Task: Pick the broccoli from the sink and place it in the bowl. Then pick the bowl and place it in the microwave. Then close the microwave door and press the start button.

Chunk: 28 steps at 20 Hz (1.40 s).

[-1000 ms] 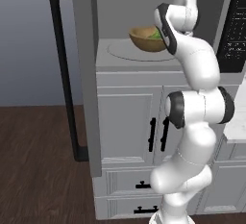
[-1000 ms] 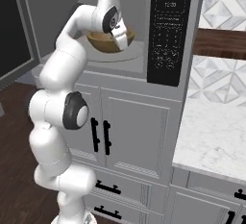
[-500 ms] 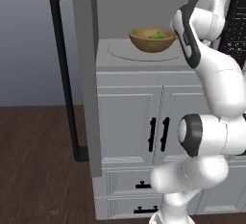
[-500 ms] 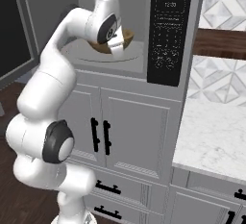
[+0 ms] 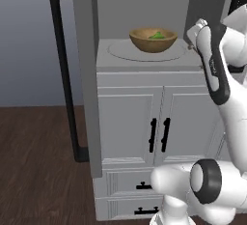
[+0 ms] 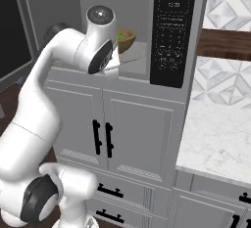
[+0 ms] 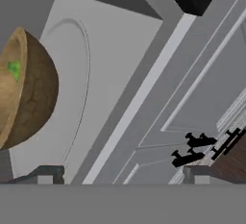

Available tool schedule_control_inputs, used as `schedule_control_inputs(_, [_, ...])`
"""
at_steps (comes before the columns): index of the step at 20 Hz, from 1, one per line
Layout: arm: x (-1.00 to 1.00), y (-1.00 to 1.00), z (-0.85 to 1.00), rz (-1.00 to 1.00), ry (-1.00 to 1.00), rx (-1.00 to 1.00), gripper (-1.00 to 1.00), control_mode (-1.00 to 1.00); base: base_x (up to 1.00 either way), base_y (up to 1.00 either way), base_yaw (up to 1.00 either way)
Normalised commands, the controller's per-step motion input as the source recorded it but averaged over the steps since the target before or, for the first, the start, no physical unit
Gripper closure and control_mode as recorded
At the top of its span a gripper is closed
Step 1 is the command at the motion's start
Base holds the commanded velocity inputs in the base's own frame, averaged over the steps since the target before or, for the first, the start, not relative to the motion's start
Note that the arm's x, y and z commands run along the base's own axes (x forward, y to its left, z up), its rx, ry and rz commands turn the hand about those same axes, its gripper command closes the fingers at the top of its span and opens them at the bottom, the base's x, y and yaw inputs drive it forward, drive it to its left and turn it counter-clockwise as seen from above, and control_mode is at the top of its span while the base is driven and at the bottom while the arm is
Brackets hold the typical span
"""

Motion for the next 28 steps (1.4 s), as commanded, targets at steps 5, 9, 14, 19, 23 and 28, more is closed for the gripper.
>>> schedule_control_inputs(5, [-1.00, 0.48, -0.01, 0.08, 0.00, -0.02, -1.00, -1.00, 0.00, 0.00, 0.00])
schedule_control_inputs(9, [-1.00, 0.40, -0.10, 0.17, 0.00, -0.12, -1.00, -1.00, 0.00, 0.00, 0.00])
schedule_control_inputs(14, [-0.86, 0.63, -0.59, 0.14, 0.00, -0.28, -1.00, -1.00, 0.00, 0.00, 0.00])
schedule_control_inputs(19, [-0.50, 0.13, -0.28, 0.21, 0.01, -0.22, -1.00, -1.00, 0.00, 0.00, 0.00])
schedule_control_inputs(23, [-0.09, 0.03, -0.06, 0.52, 0.00, -0.35, -1.00, -1.00, 0.00, 0.00, 0.00])
schedule_control_inputs(28, [0.00, 0.12, -0.16, 0.64, 0.00, -0.56, -1.00, -1.00, 0.00, 0.00, 0.00])
